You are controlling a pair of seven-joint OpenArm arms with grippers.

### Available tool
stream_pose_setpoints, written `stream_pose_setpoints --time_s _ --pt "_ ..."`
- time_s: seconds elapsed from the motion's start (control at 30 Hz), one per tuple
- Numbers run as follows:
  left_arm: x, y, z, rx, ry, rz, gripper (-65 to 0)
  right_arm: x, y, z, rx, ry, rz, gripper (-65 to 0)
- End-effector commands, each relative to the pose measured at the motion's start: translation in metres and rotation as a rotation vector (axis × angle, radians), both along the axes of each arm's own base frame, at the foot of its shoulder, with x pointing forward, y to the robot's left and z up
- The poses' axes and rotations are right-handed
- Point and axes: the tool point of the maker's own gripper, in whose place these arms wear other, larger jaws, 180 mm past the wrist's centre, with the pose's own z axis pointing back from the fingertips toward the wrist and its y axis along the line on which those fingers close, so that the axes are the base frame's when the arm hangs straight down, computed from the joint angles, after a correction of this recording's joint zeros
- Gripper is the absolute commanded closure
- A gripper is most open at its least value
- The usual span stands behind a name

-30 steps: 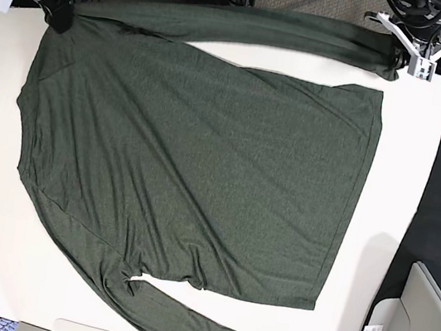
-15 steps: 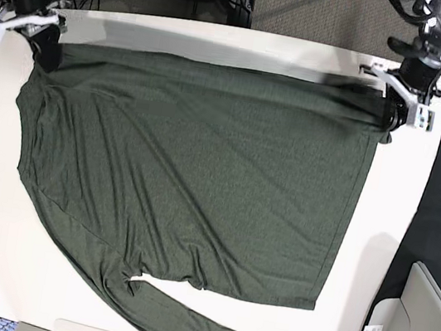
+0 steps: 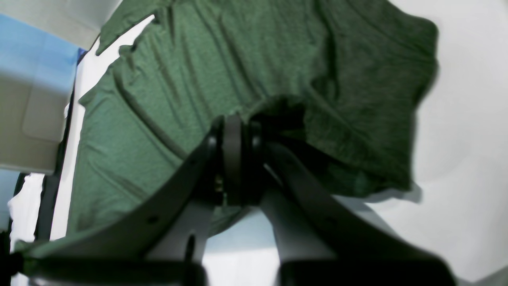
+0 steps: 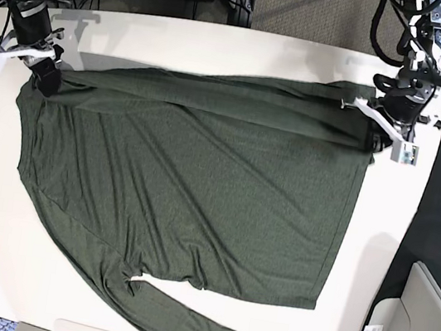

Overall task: Fold the T-shirt properly
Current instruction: 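Release the left gripper and raise it off the shirt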

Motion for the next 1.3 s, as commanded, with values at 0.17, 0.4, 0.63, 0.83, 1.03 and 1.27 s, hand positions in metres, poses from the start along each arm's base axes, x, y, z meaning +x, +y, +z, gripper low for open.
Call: stream_pose_setpoints --time_s 0.17,0.4,0.63,0.83,1.03,1.27 --pt "-0.005 0.000 -0.004 0.000 0.050 0.001 -9.3 0.005 -0.002 0.016 -0.011 -0.058 0.003 -10.3" --pt "-0.009 0.002 -0.006 0.009 0.069 -0.002 -19.1 -0.001 0.000 0.024 -0.043 -0.058 0.023 -16.7" --pt "-0.033 0.008 -0.017 0.034 0.139 -0.008 -20.2 -0.010 0.001 0.031 -0.078 -0.054 0.035 -16.7" --pt "-0.070 0.010 -0.036 0.048 0.246 -0.034 -25.0 -0.020 0.004 0.031 -0.096 -0.037 0.047 -16.7" --pt "-0.069 0.000 -0.037 0.086 0.262 -0.136 -25.7 -0.020 0.007 0.030 -0.087 -0.035 0.048 -16.7" --pt "-0.066 -0.025 -0.041 0.144 0.239 -0.284 -24.0 -0.021 0.006 0.029 -0.087 -0.033 0.048 -16.7"
